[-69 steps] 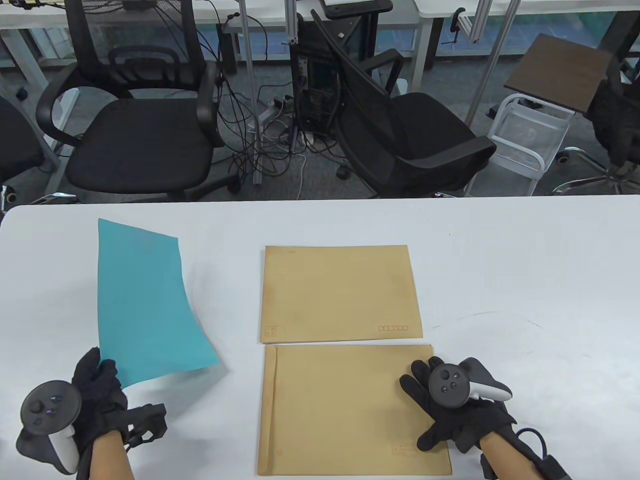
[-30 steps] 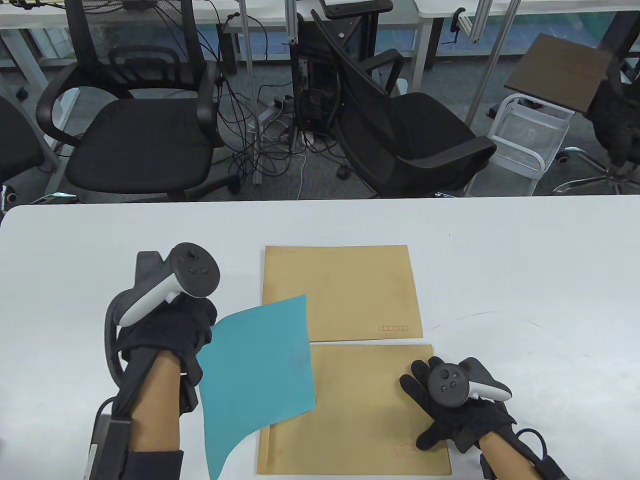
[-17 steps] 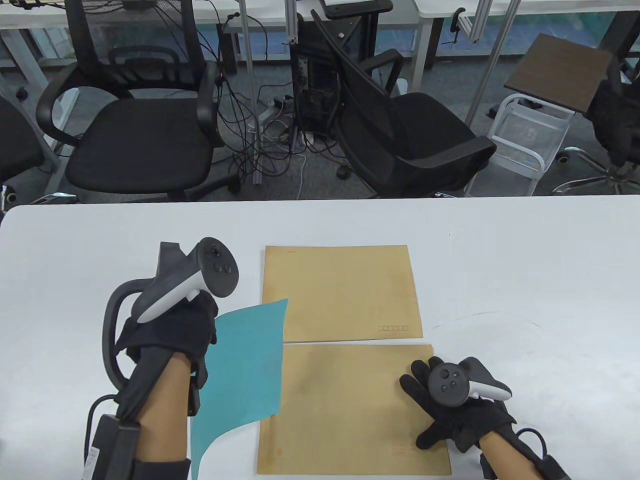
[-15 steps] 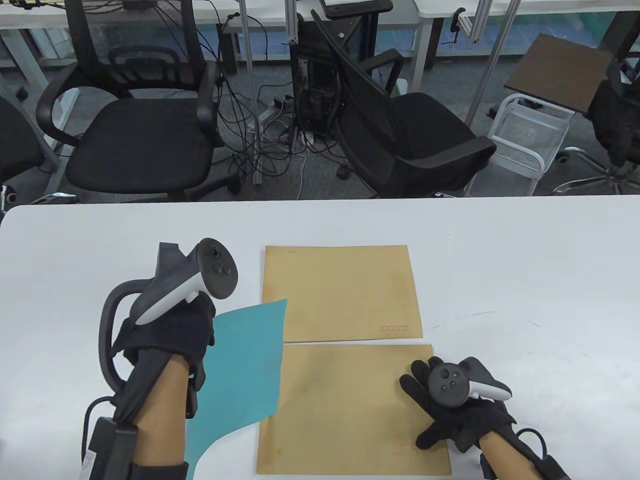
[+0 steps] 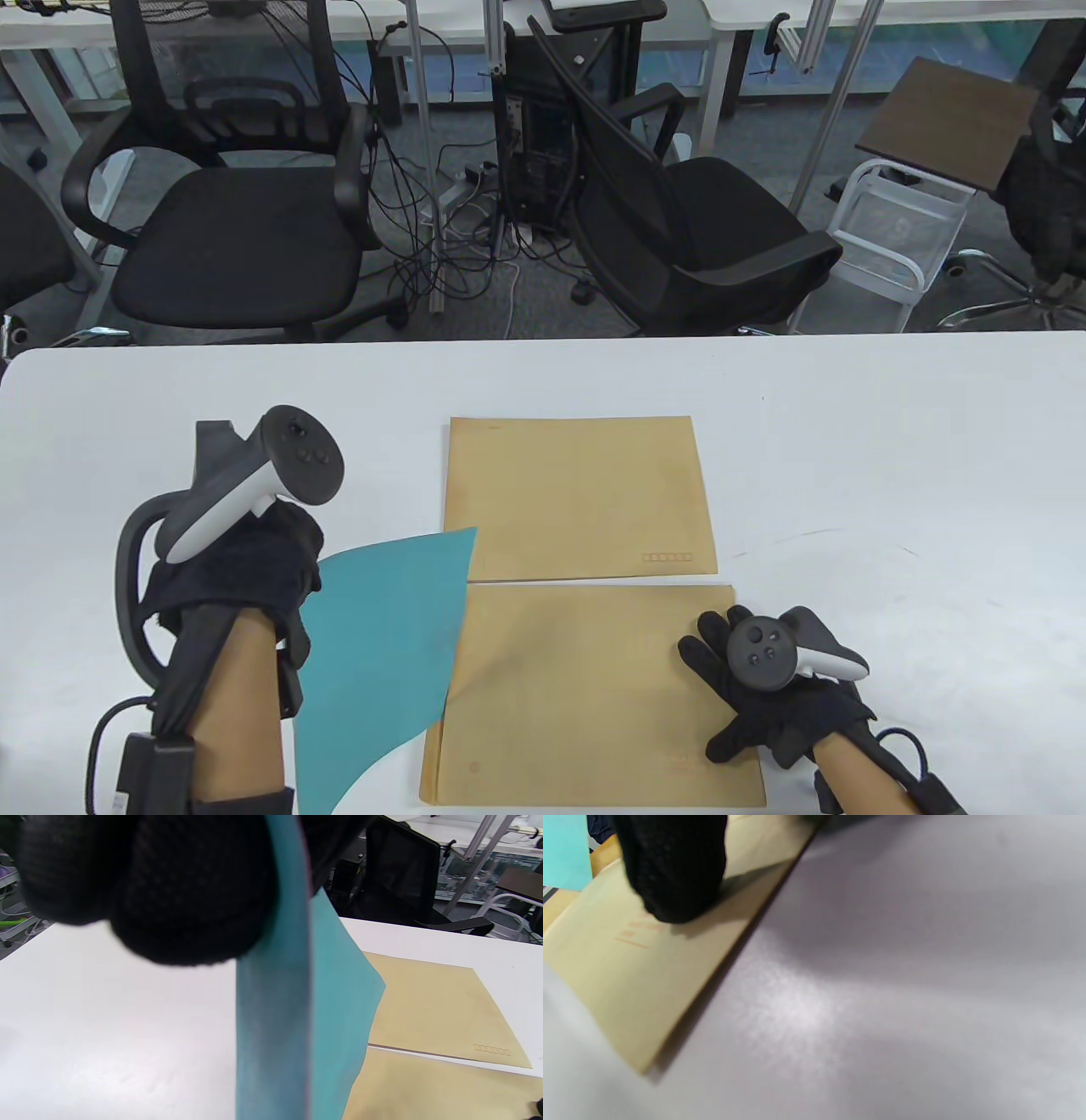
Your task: Stuff flat paper into A4 envelope
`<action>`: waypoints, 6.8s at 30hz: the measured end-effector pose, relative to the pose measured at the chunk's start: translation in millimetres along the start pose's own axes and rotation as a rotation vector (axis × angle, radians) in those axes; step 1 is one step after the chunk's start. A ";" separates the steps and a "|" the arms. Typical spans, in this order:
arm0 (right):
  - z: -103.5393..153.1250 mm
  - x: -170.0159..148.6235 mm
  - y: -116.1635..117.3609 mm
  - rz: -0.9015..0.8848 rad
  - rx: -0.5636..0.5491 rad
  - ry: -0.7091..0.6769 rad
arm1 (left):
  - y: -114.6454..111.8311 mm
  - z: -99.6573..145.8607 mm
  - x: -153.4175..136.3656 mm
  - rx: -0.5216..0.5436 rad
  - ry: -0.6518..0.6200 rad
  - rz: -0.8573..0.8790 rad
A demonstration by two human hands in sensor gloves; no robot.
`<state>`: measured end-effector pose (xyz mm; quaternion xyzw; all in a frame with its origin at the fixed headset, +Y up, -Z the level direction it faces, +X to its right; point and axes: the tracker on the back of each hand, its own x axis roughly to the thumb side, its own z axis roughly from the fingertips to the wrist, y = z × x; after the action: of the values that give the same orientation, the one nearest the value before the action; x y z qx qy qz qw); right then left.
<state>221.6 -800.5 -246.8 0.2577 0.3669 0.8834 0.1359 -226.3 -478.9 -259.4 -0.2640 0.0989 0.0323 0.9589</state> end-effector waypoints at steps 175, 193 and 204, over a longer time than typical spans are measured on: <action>-1.2 -2.9 1.4 -0.041 0.009 -0.021 | -115.5 -171.4 -45.6 -0.303 0.051 -0.059; -1.4 -3.4 1.8 -0.049 0.007 -0.031 | -142.5 -183.8 -34.2 -0.304 -0.082 0.119; -1.4 -3.8 2.0 -0.052 0.007 -0.036 | -149.9 -184.2 -26.9 -0.293 -0.097 0.128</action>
<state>224.0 -804.3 -247.5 0.2644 0.3740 0.8736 0.1644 -267.3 -702.3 -333.8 -0.3922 0.0633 0.1199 0.9098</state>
